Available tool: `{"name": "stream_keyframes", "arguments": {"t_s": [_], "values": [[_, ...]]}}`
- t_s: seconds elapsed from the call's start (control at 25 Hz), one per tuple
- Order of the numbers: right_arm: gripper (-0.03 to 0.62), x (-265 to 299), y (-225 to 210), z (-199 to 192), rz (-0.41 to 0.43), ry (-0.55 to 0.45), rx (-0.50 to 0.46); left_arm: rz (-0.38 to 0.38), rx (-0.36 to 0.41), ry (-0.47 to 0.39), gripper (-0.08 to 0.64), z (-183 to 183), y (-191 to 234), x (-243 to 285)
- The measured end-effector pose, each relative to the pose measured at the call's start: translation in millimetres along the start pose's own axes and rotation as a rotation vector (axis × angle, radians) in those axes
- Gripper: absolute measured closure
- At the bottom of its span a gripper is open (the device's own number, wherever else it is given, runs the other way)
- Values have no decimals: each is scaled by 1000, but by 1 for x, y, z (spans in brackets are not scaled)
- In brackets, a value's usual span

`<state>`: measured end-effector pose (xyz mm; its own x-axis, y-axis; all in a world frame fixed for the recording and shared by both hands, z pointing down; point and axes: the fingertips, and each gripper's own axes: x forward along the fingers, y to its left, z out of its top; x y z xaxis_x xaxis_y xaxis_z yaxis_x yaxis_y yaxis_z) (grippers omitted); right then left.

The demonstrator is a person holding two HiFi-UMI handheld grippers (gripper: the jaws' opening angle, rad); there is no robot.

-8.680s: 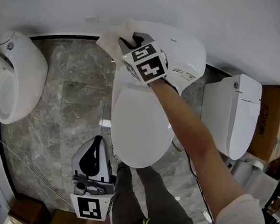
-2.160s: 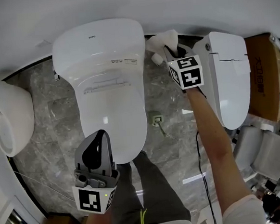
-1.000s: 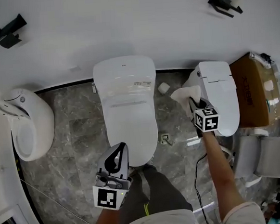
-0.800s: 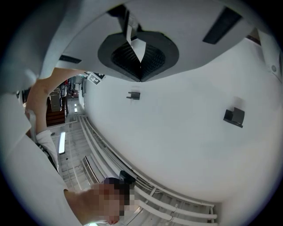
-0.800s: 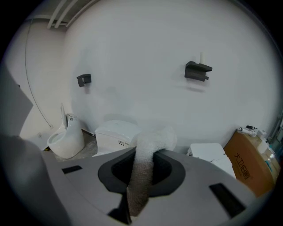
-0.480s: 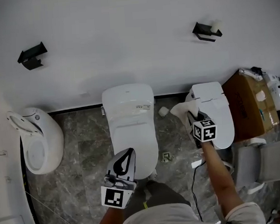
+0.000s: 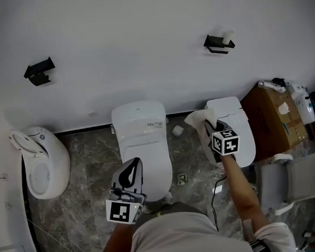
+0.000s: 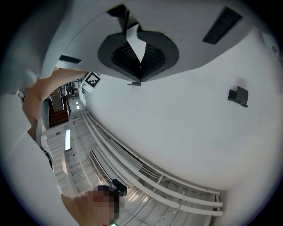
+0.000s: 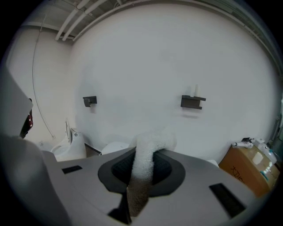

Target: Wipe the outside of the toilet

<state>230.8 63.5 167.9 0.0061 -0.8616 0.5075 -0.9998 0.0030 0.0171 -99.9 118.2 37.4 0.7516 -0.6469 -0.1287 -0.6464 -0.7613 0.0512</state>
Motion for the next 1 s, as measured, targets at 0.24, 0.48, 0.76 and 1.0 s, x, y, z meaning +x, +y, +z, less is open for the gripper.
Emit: {"name": "stream_keyframes", "arguments": {"t_s": [0.24,0.48,0.76,1.0], "values": [[522,-33,30,29,36,-100,17,13,20,-31,543,15,6,-7],[522,-65,65,76,91,-223,17,-15,25,-38,543,22,6,-2],[522,-124,99,136,129,-382,-42,-56,22,-77,543,43,0,10],[522,-177,117,136,169,-469,6,-59,26,-100,543,59,-8,17]]}}
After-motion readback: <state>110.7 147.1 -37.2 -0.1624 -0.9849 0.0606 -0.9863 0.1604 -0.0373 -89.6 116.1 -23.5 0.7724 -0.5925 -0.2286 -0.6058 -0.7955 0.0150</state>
